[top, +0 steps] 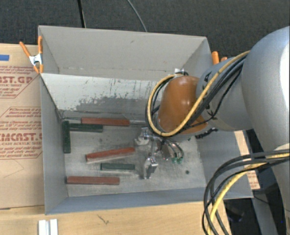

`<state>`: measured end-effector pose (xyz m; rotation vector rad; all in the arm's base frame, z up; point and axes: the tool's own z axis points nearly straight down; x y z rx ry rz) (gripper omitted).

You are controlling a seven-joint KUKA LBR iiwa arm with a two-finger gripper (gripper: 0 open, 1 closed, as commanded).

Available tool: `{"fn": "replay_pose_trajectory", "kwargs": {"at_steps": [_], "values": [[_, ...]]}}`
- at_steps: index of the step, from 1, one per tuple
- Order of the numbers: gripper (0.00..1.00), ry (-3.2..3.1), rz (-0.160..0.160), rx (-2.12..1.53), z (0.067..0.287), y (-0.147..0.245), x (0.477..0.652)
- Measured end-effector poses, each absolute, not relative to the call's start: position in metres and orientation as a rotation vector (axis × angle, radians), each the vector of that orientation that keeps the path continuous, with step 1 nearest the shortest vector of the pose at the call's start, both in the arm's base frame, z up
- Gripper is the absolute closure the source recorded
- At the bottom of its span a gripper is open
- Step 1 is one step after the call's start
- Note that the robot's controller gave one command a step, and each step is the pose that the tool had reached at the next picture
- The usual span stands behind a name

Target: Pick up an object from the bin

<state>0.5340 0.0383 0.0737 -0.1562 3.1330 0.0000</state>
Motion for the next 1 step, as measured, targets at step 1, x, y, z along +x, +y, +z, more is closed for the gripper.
{"fn": "replay_pose_trajectory", "kwargs": {"at_steps": [1], "values": [[0.0, 3.133, 0.0, -0.157, 0.0737, 0.0383, 0.534]]}}
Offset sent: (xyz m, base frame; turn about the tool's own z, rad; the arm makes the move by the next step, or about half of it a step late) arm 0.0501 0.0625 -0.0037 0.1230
